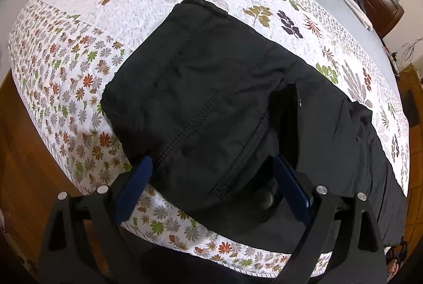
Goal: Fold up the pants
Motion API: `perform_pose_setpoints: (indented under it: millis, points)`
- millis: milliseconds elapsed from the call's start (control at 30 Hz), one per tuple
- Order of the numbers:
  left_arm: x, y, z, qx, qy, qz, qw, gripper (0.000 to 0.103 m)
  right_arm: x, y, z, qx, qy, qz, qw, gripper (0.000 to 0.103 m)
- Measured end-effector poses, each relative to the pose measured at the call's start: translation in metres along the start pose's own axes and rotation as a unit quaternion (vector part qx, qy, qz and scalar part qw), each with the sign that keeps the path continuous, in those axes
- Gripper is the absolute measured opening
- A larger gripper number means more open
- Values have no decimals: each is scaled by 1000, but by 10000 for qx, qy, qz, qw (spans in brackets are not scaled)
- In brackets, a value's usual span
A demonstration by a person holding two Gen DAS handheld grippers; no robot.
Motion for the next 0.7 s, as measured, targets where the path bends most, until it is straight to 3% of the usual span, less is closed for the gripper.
perform_pose_setpoints:
  millis: [700]
  points:
    - [-10, 6, -6, -218, 208, -6, 9995, 92, -6, 0, -64, -620, 545, 3, 9966, 20]
Point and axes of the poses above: each gripper's, at about its wrist camera, not at the fingertips, and y roughly against the way its jaws point, z to its right, x to its top, the point moved 10 cm from there along -y, roughly the way its jaws point, and after that the axes turned 4 degrees about z, right-handed, at the moved point
